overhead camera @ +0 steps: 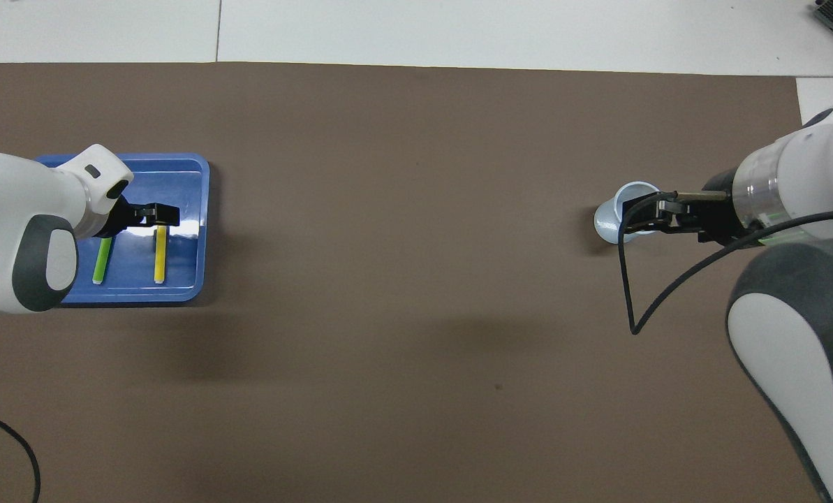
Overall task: Right arm passes pens to left for tray arrangement
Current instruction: 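Open the left gripper and lift it away from the tray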
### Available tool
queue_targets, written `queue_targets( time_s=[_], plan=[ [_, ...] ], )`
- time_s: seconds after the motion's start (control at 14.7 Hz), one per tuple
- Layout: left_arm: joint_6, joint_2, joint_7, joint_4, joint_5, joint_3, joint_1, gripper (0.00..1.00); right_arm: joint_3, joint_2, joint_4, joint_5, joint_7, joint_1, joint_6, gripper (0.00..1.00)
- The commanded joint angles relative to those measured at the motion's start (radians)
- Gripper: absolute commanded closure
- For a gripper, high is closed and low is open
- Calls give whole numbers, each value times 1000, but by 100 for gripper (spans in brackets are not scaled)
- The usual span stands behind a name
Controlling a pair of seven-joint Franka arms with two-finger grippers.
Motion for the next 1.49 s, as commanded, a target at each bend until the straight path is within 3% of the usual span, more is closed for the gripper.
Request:
queue_targets(
  time_s=[0.0,0.27,1.02,1.42],
  plan=[
    [2,-59,-19,-9,17,3,-5,0,-27,-28,-16,-5,-22,4,11,0],
    [5,-59,-19,-8,17,3,4,0,-235,-28,-13,-13,-22,199,11,0],
    [-2,-93,-21,-6,17,29,24,0,-237,-28,-2,-20,-11,201,-6,0],
    [-51,-154,-13,29,17,34,29,0,-234,-40,-13,-117,-128,196,-38,0]
  ],
)
